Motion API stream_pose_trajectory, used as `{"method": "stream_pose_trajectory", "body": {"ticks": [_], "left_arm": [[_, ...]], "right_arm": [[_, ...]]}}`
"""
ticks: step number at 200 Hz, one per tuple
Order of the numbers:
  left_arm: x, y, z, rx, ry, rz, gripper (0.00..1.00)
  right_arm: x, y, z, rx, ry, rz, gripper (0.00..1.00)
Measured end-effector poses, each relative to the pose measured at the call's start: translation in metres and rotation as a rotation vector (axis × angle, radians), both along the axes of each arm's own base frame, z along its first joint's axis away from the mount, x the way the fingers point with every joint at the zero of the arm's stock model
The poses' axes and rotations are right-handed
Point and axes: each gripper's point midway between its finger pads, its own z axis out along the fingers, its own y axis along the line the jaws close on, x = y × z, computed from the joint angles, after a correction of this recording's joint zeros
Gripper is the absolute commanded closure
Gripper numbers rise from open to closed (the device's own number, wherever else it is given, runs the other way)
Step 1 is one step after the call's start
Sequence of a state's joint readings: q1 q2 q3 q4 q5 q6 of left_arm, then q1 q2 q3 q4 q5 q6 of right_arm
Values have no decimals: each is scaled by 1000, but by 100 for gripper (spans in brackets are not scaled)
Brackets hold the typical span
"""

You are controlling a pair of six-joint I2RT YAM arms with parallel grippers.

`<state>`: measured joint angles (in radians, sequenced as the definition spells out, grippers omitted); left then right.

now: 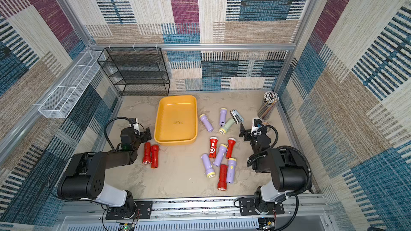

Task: Put the flashlights into the storage boxes
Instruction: Pick up the flashlight from the center of the board.

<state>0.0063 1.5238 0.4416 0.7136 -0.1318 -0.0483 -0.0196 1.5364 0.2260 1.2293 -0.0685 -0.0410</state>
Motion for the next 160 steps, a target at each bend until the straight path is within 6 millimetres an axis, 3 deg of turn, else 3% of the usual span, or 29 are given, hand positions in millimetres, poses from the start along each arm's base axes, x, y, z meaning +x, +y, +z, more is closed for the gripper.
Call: {"method": "stream_pose_trajectory", "body": {"ticks": [63, 160], "left_arm": [[0, 0, 0, 0, 0, 0, 7], [0, 0, 0, 0, 0, 0, 2]], "right_arm": [[0, 0, -1, 0, 2, 1, 0], [-1, 0, -1, 0, 3, 2, 0]]}}
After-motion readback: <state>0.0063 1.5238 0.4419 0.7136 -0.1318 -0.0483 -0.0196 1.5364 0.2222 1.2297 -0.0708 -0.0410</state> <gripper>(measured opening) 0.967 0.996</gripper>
